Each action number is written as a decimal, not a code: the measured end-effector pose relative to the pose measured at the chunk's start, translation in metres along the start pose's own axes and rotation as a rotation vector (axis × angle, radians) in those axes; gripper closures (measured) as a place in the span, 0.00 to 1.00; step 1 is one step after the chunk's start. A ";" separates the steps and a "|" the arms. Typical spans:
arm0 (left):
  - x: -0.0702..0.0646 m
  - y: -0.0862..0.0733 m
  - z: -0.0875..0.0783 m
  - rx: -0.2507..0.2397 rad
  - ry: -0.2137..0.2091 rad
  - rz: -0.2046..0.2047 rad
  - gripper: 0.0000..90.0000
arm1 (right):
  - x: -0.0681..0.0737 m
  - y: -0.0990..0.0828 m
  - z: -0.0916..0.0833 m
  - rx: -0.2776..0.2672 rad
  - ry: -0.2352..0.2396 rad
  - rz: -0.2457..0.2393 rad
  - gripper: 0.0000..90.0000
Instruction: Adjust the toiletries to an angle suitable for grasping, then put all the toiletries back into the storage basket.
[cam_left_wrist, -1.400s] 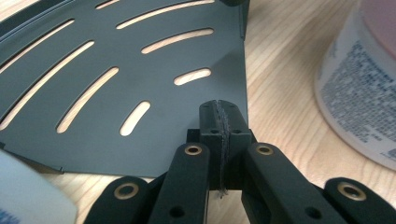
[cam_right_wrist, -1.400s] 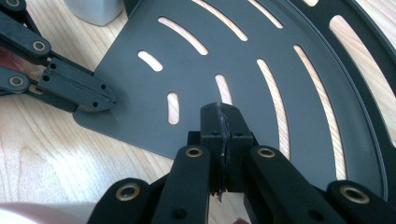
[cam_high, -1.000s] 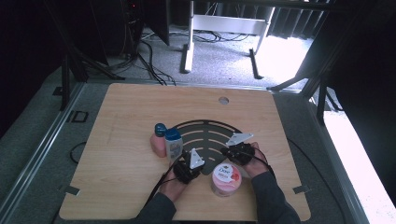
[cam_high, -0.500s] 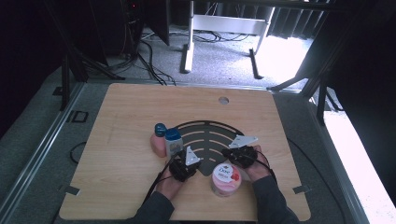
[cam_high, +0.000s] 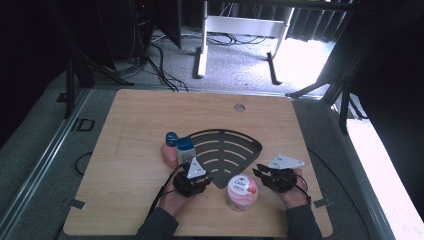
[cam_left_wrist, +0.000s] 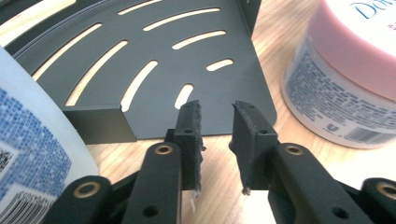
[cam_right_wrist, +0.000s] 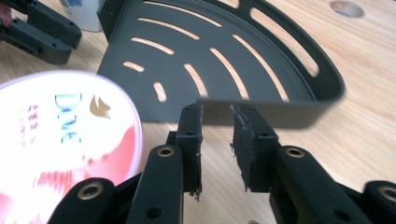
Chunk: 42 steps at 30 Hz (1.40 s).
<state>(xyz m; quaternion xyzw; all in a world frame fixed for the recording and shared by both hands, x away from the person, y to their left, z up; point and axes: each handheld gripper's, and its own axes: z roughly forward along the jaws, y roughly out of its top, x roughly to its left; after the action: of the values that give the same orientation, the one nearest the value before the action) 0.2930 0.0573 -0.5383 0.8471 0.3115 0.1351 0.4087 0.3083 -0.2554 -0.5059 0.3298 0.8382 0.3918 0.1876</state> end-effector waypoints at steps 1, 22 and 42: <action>0.000 0.000 -0.001 -0.003 -0.005 -0.001 0.77 | -0.001 -0.004 -0.003 -0.007 -0.004 0.013 0.79; -0.003 0.006 -0.008 -0.076 -0.094 -0.034 0.67 | 0.000 -0.047 -0.017 0.030 -0.027 0.091 0.68; -0.008 0.006 -0.005 -0.067 -0.134 -0.016 0.58 | 0.006 -0.057 -0.021 0.050 0.053 0.052 0.60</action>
<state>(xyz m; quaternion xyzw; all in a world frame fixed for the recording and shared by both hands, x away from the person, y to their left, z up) 0.2872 0.0527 -0.5298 0.8376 0.2854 0.0851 0.4579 0.2686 -0.2893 -0.5370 0.3455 0.8437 0.3838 0.1469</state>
